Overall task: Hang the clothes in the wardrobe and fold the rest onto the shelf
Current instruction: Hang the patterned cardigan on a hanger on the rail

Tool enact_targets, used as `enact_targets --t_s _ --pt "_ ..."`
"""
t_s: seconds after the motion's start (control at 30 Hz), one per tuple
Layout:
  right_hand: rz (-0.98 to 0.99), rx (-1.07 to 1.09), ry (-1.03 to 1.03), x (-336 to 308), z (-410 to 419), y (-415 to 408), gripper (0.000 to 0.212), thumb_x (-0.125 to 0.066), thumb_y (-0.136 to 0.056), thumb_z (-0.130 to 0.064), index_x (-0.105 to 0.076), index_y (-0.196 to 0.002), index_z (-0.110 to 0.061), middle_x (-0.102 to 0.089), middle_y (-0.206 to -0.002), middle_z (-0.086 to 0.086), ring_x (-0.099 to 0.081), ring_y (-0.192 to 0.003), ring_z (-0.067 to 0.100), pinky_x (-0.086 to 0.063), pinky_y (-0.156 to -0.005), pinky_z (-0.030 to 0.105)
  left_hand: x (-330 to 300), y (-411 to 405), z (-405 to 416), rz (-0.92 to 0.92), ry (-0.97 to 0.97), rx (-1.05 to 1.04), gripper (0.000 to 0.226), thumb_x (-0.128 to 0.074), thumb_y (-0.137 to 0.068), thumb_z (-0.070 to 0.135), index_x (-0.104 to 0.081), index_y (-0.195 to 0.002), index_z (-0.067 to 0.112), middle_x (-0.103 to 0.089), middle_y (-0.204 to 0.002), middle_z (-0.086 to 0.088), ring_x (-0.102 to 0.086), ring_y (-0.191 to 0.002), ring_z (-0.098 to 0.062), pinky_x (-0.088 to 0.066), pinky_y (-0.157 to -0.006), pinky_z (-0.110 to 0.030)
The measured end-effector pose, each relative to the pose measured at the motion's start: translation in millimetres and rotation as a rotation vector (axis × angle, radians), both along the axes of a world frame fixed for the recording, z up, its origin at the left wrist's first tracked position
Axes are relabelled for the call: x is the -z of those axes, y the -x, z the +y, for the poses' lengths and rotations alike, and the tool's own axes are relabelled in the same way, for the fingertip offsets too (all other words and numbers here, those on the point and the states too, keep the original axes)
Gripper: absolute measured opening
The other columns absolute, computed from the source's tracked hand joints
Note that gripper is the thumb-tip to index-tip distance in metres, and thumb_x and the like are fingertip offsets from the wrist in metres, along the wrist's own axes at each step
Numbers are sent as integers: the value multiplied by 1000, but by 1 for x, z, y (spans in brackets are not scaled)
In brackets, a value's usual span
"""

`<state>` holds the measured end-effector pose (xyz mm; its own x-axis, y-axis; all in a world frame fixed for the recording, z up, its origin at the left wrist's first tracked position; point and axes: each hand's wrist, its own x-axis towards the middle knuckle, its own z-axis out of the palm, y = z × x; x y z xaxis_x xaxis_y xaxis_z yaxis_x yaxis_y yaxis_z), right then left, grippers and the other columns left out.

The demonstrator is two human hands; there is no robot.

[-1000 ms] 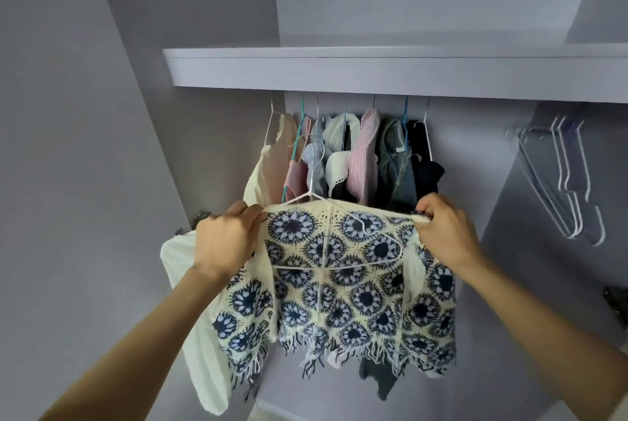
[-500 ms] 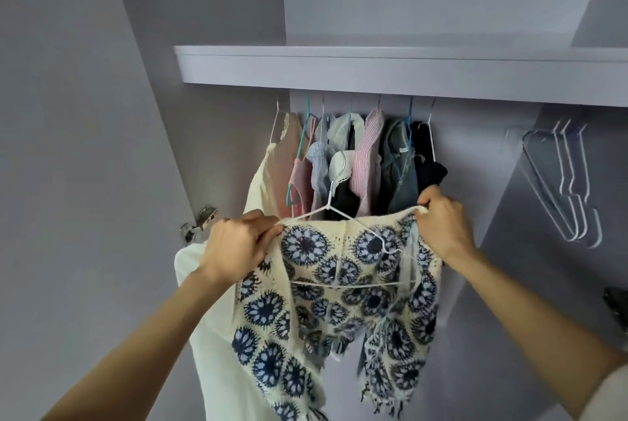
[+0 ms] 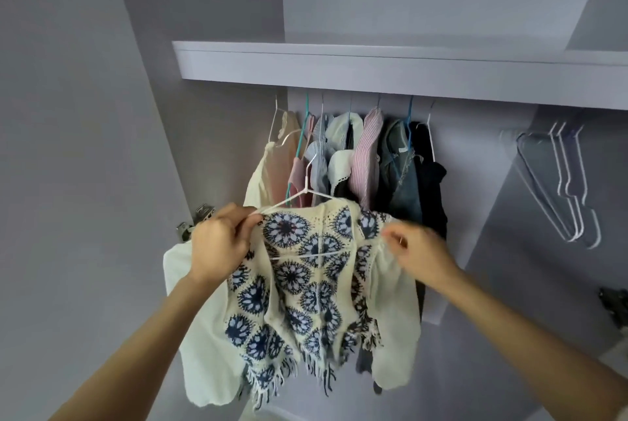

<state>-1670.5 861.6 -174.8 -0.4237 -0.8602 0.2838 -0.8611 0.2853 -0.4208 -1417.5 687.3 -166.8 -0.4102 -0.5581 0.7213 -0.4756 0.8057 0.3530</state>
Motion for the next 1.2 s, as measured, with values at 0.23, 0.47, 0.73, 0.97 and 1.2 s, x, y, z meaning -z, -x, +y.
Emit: enact_targets --t_s 0.23,0.47,0.73,0.97,1.2 --pt "36 -218 -2 -4 -16 -6 17 -48 -95 -26 -53 -104 -13 -58 -91 2 -55 -78 21 -44 -71 35 -2 -7 -1 5 27 180 57 -35 -93 55 -74 -91 13 -51 -72 15 -60 -58 -17 -47 -58 -24" --pt "130 -68 224 30 3 -11 14 -53 -92 -6 -62 -100 1 -66 -87 13 -63 -75 33 -51 -62 43 3 -10 -4 44 31 20 25 -54 -91 26 -73 -89 12 -68 -89 -2 -62 -81 -23 -50 -84 -45" --pt "20 49 194 38 40 8 16 -49 -95 -11 -62 -101 -3 -63 -80 6 -59 -69 27 -49 -63 44 30 41 12 -243 35 338 20 -51 -96 18 -66 -105 8 -68 -79 -5 -64 -73 -26 -51 -77 -37" --pt "-44 260 -135 56 124 14 18 -47 -96 -20 -61 -93 -8 -55 -87 1 -52 -81 19 -36 -73 29 85 101 44 -501 -124 593 39 -29 -100 40 -54 -116 14 -69 -86 -7 -66 -77 -30 -46 -63 -34" --pt "-150 568 -179 51 214 3 11 -50 -95 -14 -59 -89 -9 -56 -85 3 -54 -78 23 -34 -64 28 88 182 83 -576 -140 708 48 -39 -98 40 -37 -141 19 -52 -129 -7 -52 -116 -28 -40 -97 -39"
